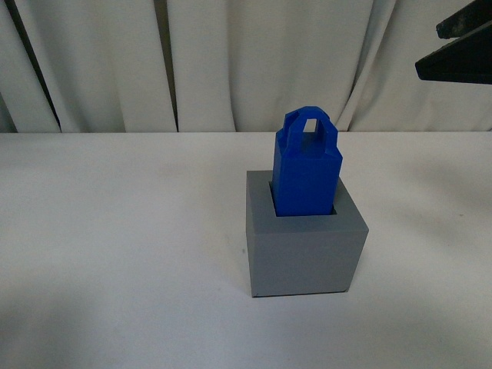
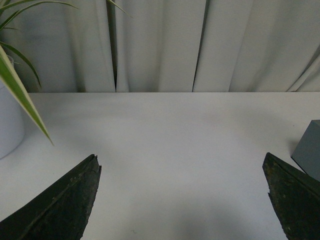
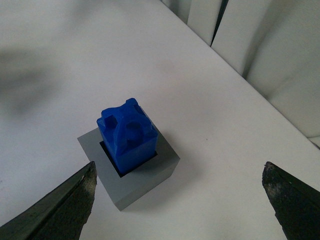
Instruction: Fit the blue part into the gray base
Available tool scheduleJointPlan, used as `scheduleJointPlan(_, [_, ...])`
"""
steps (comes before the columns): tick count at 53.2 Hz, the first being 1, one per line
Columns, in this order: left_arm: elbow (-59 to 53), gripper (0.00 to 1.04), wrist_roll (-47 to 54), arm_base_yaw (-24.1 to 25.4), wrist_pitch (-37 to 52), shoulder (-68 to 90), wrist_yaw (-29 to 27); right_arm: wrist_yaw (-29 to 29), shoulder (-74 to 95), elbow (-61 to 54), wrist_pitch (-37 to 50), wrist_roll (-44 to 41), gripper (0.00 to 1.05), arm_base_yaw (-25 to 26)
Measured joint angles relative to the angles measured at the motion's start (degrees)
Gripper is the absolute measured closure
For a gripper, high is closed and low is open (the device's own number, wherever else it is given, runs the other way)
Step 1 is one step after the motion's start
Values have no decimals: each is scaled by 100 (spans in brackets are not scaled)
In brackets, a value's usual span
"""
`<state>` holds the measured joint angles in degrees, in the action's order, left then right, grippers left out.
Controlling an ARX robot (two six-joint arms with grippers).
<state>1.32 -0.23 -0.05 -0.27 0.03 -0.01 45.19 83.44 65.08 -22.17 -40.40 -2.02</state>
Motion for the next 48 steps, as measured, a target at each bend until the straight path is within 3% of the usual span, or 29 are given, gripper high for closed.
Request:
scheduleJointPlan(2, [0,6,2,0,0,0,2,-48,0,-13,26,44,7,-4])
scheduleJointPlan(4, [0,6,2,0,0,0,4,-643,-111,-271,627,382,11,-98])
scheduleJointPlan(5, [0,6,0,0,0,0,2,-1119,-227,-555,1259,581,14,-173])
scheduleJointPlan(6, [0,6,2,0,0,0,2,-1965,-350,-870,1917,973,18,-227])
scheduleJointPlan(11, [0,6,2,0,0,0,-9,-4238,-859,-2291,4557,2507,36,-330])
scheduleJointPlan(15, [0,6,0,0,0,0,-15,-4922,-1224,-3045,5727,3344,50,-278])
scheduleJointPlan(22, [0,6,2,0,0,0,4,-4905,-1810,-4068,6304,3845,80,-164])
scheduleJointPlan(30, [0,6,2,0,0,0,-2,-4531,-2212,-4651,6411,3923,104,96])
scheduleJointPlan(48, [0,6,0,0,0,0,-2,-4527,-3220,-5547,6341,3965,102,199])
